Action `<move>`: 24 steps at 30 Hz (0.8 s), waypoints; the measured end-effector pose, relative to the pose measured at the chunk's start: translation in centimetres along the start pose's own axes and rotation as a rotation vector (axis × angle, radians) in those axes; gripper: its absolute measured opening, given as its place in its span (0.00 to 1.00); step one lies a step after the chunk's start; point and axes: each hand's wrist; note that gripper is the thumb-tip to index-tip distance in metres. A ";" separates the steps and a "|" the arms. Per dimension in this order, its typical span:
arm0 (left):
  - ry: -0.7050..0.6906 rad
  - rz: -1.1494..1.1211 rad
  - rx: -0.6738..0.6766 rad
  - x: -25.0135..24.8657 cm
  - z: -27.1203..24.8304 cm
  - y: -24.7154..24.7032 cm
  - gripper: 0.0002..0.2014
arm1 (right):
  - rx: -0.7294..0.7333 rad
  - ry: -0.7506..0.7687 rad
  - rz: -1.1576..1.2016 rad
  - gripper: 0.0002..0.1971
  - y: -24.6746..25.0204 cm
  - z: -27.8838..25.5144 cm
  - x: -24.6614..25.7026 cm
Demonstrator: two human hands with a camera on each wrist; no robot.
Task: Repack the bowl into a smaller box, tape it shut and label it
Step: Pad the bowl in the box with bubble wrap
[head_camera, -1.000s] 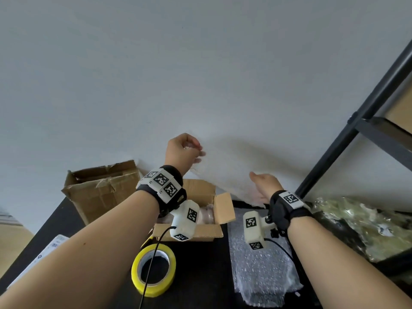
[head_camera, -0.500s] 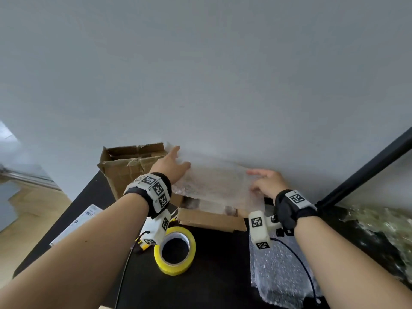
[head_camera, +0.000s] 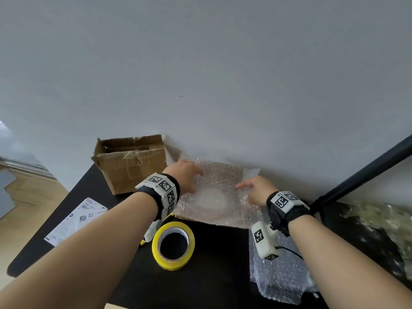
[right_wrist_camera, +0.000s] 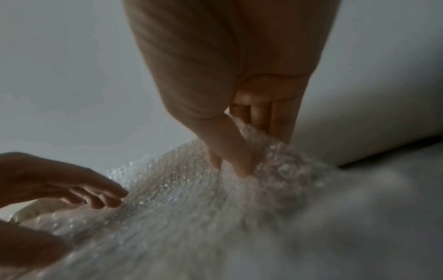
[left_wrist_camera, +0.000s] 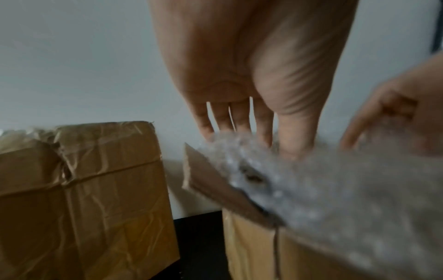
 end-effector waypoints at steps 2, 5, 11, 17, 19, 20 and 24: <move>-0.017 0.142 0.078 -0.1 0.2 -0.4 0.31 | -0.024 -0.008 -0.033 0.30 0.0 0.1 -0.2; -0.010 0.281 0.110 -0.2 0.3 -0.9 0.25 | -0.192 -0.039 -0.205 0.27 0.1 0.2 -0.5; -0.019 0.420 0.143 -0.9 1.5 -1.0 0.13 | -0.158 0.139 -0.420 0.14 -0.7 -0.2 2.0; -0.140 0.226 0.150 -0.9 2.3 -1.6 0.27 | -0.029 0.198 -0.535 0.19 -2.4 0.8 3.3; -0.120 0.227 0.229 -0.8 2.5 -1.9 0.35 | 0.012 0.207 -0.532 0.20 -2.5 1.0 3.2; -0.109 0.239 0.236 -0.8 2.6 -2.0 0.36 | 0.020 0.205 -0.544 0.19 -2.6 1.2 3.2; -0.105 0.263 0.189 -0.8 2.7 -2.1 0.31 | 0.093 0.170 -0.599 0.13 -2.5 2.2 3.6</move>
Point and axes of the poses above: each hand's wrist, its own z-axis towards the middle knuckle, its own y-axis out of the back of the hand, x = y × z, and after that the axes turned 4 degrees about -y, right-handed
